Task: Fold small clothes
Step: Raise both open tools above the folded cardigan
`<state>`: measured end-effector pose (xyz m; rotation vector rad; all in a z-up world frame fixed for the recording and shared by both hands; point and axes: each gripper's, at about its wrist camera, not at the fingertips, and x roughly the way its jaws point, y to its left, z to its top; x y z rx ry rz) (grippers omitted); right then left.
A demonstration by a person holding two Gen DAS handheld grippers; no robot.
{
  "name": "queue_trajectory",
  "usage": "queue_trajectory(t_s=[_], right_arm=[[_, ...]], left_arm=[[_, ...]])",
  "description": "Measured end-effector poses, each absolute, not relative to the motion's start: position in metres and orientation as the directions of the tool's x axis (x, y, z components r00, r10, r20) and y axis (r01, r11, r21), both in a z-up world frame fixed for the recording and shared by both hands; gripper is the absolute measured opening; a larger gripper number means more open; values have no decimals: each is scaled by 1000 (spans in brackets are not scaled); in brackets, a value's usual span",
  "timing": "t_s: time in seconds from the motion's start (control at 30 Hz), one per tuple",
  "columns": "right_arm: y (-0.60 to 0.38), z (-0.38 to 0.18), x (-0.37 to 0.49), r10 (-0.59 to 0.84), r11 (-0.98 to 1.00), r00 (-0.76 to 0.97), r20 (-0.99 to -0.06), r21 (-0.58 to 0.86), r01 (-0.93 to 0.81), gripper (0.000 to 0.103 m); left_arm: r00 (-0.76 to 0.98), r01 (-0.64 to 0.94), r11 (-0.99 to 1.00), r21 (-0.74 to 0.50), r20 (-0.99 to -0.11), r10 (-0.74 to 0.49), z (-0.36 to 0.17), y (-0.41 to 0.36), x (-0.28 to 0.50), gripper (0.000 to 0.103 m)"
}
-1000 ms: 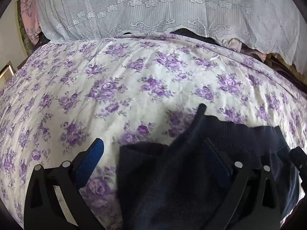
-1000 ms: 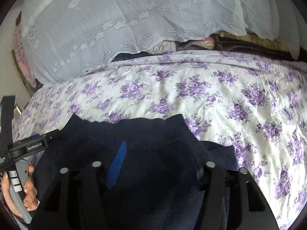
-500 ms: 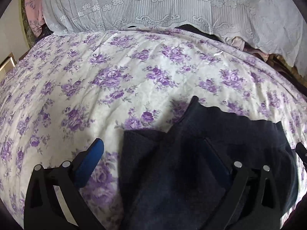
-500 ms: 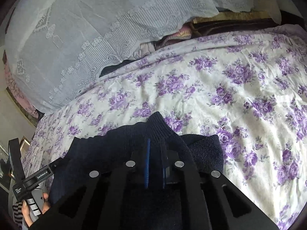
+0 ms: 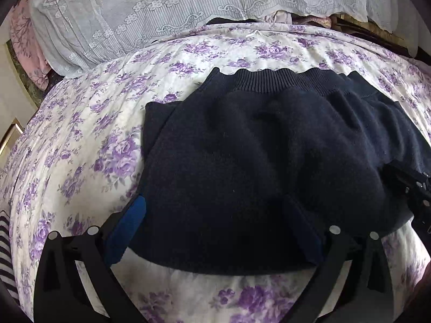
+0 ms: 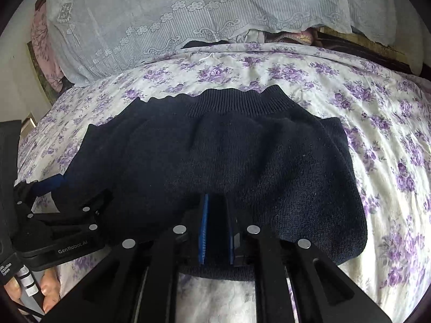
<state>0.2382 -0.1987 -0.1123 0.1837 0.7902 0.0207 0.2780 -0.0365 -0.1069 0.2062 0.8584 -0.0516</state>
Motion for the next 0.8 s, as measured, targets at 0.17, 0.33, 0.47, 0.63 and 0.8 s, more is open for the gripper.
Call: queue_trajectory(t_s=[0.17,0.33,0.47,0.63,0.8], right_arm=[[-208,-100,211,112,969,760,-641,239,58,15],[-199,-119,225,124,980,683,-720,198,30,22],[-198,-118,222,121,982,681,-723,188,25,22],[-210,-109,213,146,968,724,-675,250,38,21],[-252,-108,210,50,937,749,-660,290,194,25]], left_arm=[[705,101,994,44,-708,-40,-88,-17,255,99],[614,135,987,85,-789,-16,-115,-29,270,99],[640,138,981,139,-768,19,-112,-37,259,99],[672,129,991,42,-739,-56,-98,-22,248,99],[658,54,999,1,-752,-35,-101,-4,262,99]])
